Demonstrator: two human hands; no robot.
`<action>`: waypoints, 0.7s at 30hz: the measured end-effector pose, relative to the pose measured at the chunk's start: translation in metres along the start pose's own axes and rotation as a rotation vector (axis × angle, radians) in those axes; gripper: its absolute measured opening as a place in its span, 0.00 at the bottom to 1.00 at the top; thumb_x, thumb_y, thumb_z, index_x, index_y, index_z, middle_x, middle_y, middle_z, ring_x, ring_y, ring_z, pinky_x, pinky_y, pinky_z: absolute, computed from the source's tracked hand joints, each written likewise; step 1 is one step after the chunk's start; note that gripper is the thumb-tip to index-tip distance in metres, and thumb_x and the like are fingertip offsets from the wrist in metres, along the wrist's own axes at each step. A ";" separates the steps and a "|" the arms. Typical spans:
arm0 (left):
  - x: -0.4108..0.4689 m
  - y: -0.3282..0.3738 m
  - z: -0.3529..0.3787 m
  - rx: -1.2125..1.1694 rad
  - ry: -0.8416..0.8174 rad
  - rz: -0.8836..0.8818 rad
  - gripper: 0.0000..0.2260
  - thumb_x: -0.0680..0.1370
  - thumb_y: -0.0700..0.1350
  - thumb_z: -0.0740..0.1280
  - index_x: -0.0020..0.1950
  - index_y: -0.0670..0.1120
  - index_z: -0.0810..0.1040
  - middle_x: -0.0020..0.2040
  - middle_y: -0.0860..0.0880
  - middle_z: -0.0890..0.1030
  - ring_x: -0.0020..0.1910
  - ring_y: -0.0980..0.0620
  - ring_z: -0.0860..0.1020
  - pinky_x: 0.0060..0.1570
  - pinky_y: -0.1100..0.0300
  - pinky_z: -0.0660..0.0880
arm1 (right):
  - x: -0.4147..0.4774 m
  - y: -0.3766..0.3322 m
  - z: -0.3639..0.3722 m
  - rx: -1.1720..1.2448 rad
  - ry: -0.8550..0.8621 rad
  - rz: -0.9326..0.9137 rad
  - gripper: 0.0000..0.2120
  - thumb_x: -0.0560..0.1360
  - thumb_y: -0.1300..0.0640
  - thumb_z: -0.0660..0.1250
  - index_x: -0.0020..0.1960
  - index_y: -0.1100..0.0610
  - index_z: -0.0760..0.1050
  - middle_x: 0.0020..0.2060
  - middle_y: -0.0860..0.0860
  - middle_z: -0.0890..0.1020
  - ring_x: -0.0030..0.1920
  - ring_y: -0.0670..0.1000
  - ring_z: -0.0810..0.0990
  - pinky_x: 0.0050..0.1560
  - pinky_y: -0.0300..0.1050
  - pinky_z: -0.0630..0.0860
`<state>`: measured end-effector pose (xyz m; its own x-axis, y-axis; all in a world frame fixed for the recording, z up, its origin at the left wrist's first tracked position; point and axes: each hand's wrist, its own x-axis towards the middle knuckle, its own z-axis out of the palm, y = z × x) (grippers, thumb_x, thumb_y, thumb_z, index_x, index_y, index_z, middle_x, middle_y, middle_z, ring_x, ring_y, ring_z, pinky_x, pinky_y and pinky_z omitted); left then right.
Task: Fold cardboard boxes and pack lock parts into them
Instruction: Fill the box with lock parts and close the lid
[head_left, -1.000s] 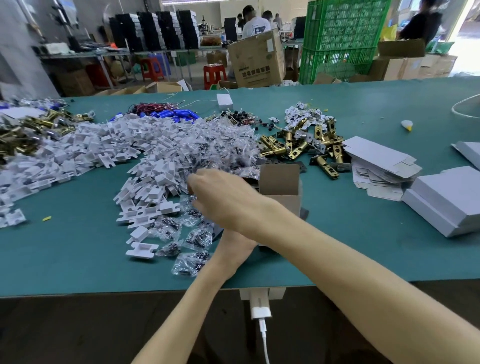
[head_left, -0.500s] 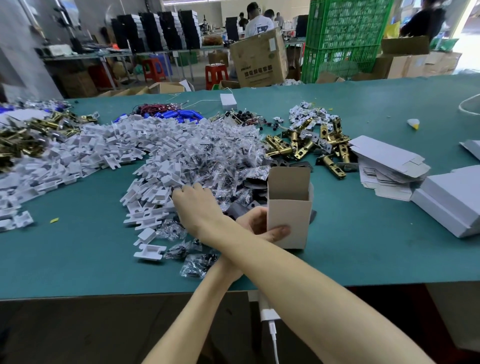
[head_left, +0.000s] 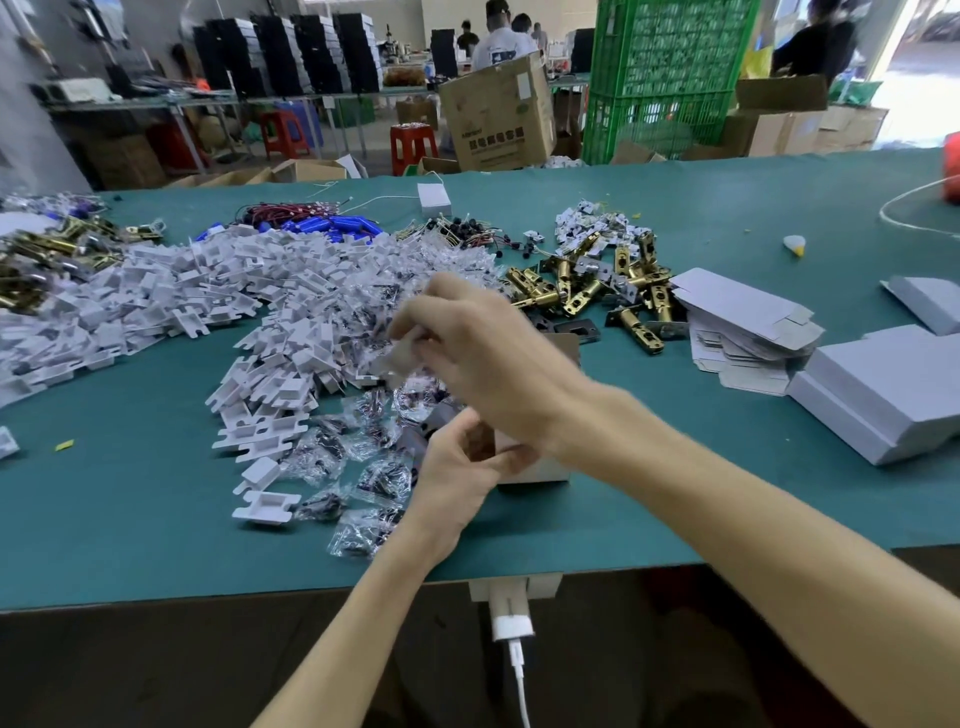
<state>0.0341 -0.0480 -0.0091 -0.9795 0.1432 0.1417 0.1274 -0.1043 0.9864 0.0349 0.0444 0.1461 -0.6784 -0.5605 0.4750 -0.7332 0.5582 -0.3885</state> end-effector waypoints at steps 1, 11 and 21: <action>0.000 0.001 -0.001 -0.009 0.001 0.007 0.16 0.73 0.39 0.79 0.60 0.42 0.81 0.54 0.45 0.87 0.55 0.49 0.84 0.55 0.56 0.80 | -0.006 0.005 -0.014 0.002 -0.007 0.005 0.08 0.80 0.61 0.68 0.57 0.62 0.81 0.52 0.52 0.78 0.49 0.53 0.81 0.53 0.43 0.78; -0.004 0.007 0.000 -0.011 -0.002 0.010 0.20 0.71 0.46 0.80 0.61 0.47 0.82 0.58 0.46 0.87 0.60 0.47 0.84 0.59 0.56 0.80 | -0.056 0.054 -0.067 -0.275 -0.025 0.060 0.06 0.78 0.64 0.71 0.54 0.56 0.80 0.49 0.48 0.81 0.50 0.51 0.78 0.51 0.55 0.78; -0.004 0.009 0.001 0.010 0.009 0.003 0.18 0.72 0.45 0.78 0.62 0.47 0.82 0.57 0.47 0.87 0.60 0.47 0.84 0.62 0.51 0.80 | -0.058 0.067 -0.046 -0.391 -0.097 0.045 0.06 0.81 0.58 0.68 0.53 0.52 0.84 0.44 0.45 0.84 0.51 0.50 0.70 0.55 0.50 0.72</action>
<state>0.0395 -0.0481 -0.0012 -0.9806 0.1337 0.1435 0.1315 -0.0944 0.9868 0.0276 0.1428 0.1287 -0.7245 -0.5750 0.3801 -0.6421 0.7635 -0.0691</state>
